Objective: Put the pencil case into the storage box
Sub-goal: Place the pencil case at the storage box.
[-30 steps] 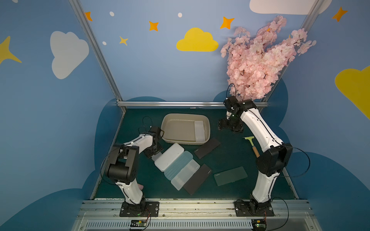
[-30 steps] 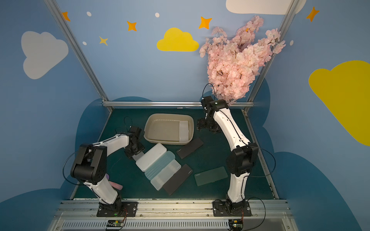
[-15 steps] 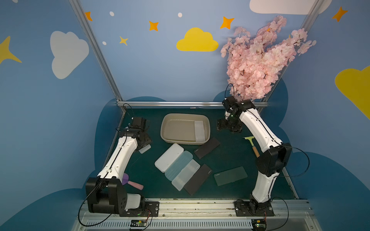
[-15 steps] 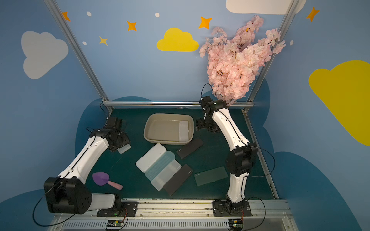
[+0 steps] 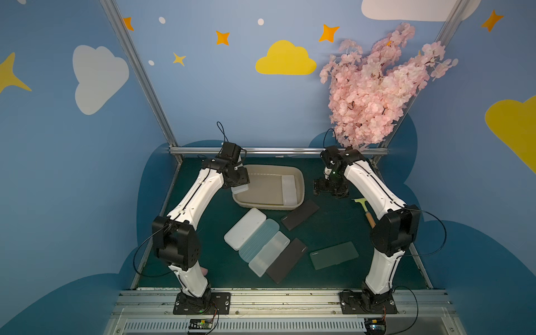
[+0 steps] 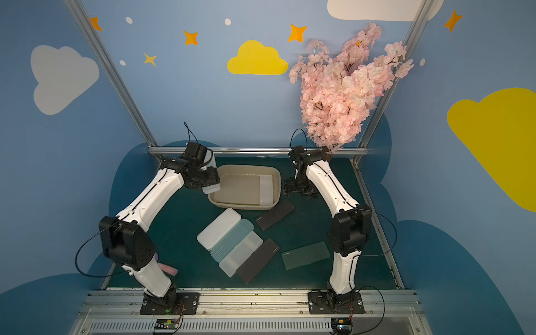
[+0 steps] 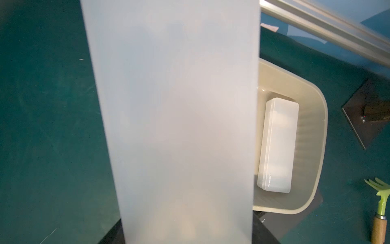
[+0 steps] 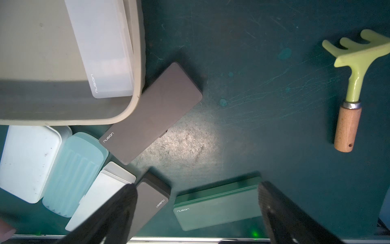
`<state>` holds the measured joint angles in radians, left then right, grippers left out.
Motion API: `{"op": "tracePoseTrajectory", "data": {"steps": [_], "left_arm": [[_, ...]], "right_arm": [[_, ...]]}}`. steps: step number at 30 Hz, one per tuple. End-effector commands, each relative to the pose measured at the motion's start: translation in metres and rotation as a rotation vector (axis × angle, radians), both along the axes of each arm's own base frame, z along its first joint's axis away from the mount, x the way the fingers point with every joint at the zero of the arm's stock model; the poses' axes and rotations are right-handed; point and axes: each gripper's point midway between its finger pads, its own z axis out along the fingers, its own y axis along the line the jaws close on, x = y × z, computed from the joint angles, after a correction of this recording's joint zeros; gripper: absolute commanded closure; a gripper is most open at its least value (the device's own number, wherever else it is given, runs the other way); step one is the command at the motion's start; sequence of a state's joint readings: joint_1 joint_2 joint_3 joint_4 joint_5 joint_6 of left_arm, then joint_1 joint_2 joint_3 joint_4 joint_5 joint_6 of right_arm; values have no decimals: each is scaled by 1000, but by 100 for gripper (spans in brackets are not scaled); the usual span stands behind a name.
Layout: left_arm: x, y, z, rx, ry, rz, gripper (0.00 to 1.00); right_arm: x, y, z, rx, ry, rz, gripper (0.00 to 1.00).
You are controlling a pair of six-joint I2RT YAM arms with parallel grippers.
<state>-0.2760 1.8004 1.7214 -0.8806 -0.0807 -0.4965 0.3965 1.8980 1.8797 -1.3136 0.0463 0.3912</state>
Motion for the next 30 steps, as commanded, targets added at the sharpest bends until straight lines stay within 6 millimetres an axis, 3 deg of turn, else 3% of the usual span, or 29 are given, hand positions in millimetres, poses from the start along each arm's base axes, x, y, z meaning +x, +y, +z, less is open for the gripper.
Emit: {"op": "tracePoseTrajectory", "data": {"steps": [1,9,15,22,30], "left_arm": [[20,-29,-4,-39,-7,-62,45],[59,-91,-64,-56,106,-164,45],[67,-110,-112,-55,196,-169,45],[55,-117,-132,-20,246,-201,45],[36,-133,-139,18,275,-252,45]], "right_arm": [[-4,-4,13,22,-38,0,6],[-9,-14,12,14,-32,-12,6],[-14,-23,14,8,-35,-30,6],[-20,-29,14,4,-32,-46,6],[-23,-34,9,-6,-16,-51,6]]}}
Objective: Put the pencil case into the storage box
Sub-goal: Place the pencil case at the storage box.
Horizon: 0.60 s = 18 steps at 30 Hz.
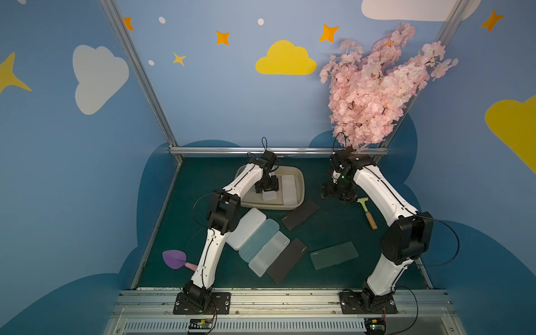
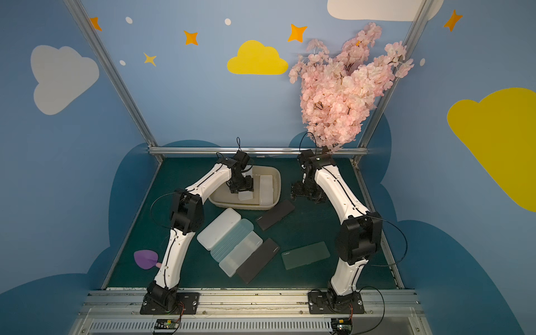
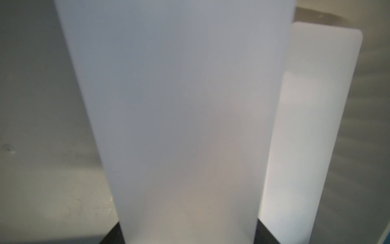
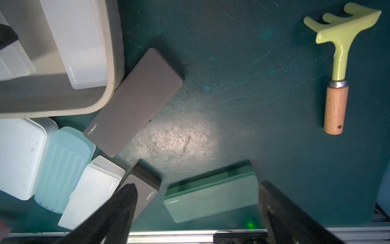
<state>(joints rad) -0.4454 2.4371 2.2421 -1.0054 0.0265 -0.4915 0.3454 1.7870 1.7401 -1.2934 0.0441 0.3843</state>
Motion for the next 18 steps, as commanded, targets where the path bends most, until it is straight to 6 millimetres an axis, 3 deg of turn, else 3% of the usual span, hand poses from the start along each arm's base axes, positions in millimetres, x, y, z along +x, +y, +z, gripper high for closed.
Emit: {"op": "tracePoseTrajectory", "data": {"steps": [1,9,14,18], "left_arm": [[-10,-6,-3,21,16,-38,45],[-10,-6,-24,35,51,-25,42],[-12,-2,-28,57,60,-26,27],[-11,-4,-21,55,44,-34,20]], "right_arm": [[-3,-7,8,-4,-22,-7,6],[-6,-9,4,-3,-9,-12,6],[-7,-9,3,1,-7,-14,6],[-6,-9,4,2,-9,-13,6]]}}
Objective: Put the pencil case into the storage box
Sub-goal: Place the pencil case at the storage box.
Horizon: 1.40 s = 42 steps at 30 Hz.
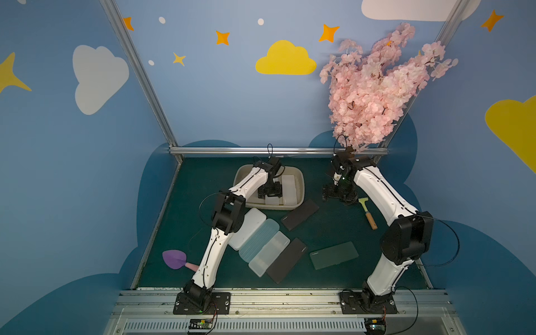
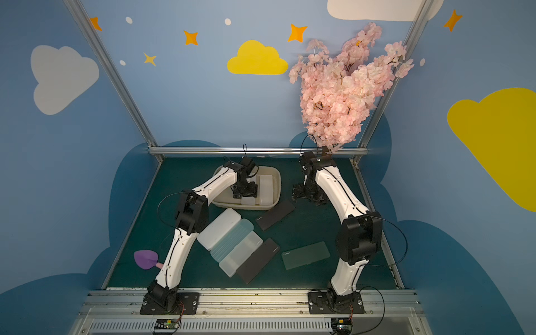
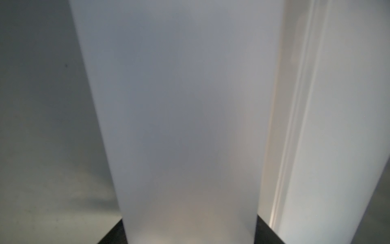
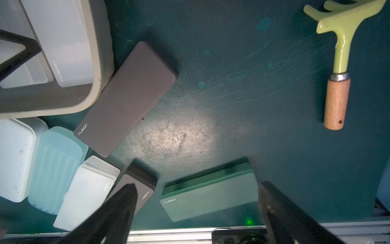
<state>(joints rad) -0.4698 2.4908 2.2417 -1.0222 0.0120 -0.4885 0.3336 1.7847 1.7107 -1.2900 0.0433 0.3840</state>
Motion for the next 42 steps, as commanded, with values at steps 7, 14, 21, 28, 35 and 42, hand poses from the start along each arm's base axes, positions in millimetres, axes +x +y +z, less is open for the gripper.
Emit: {"op": "tracePoseTrajectory", "data": {"steps": [7,14,21,28,35,42], "left_arm": [[7,-1,28,-16,-58,-31,9],[19,-10,52,-71,-131,-36,9],[29,2,80,-64,-218,-2,20],[34,18,58,-35,-179,33,55],[34,24,27,-29,-117,52,62],[31,7,12,-69,-81,42,61]], "right_arm": [[-2,-2,13,15,-36,-2,6],[-2,-3,14,11,-36,-2,5],[-5,-6,16,2,-39,-3,5],[-11,-8,15,-1,-31,-10,6],[-16,-10,15,-3,-31,-12,6],[-19,-11,13,-4,-25,-16,6]]}}
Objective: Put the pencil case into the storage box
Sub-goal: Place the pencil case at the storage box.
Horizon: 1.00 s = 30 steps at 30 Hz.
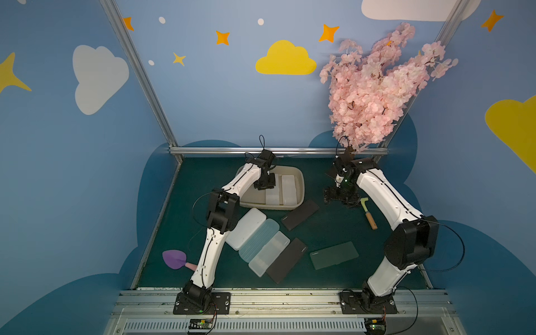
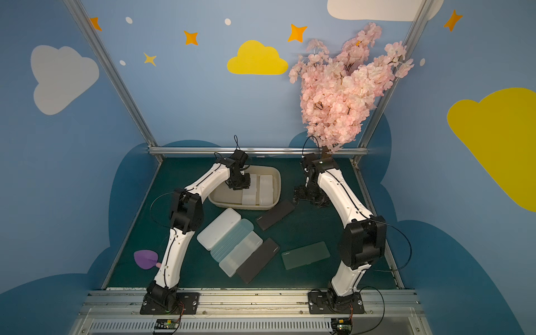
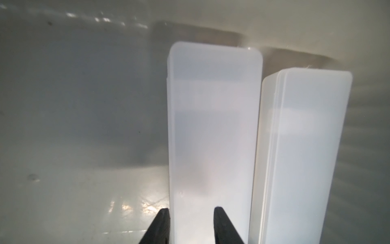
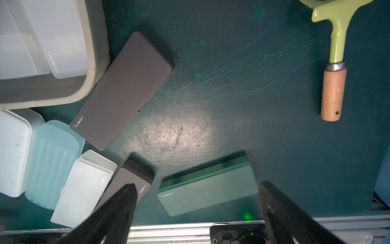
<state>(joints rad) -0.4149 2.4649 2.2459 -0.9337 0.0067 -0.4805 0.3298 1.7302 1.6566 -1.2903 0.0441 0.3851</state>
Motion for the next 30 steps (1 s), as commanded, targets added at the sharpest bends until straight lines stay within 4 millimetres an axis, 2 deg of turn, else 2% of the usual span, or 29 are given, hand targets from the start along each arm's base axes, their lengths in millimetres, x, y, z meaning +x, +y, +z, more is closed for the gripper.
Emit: {"op": "tracePoseTrajectory", "data": {"steps": [1,5,8,13,17,19,22,24,25,27,30], "left_arm": [[-7,-14,-12,-27,39,-14,61],[-14,-24,-19,-39,62,-29,60],[-16,-29,-17,-42,58,-41,60],[-13,-24,4,-18,13,-48,57],[-9,-12,39,19,-59,-43,41],[-8,-4,63,44,-107,-33,25],[-14,8,108,76,-184,-29,18],[-25,21,136,107,-224,-31,17],[-33,29,141,131,-223,-28,16],[-57,47,145,183,-194,-52,15],[-102,72,128,252,-126,-116,14]], "right_arm": [[-7,-5,11,-3,-24,-12,6],[-8,-5,10,3,-23,-16,6],[-9,-5,10,5,-23,-16,6],[-10,-5,10,10,-25,-21,6],[-10,-4,11,14,-29,-24,6],[-10,-3,12,18,-34,-26,6],[-10,-3,14,21,-40,-27,6],[-10,-4,15,19,-43,-27,6],[-11,-4,15,19,-43,-29,6],[-12,-4,14,19,-39,-28,6],[-17,-6,13,17,-31,-31,6]]}}
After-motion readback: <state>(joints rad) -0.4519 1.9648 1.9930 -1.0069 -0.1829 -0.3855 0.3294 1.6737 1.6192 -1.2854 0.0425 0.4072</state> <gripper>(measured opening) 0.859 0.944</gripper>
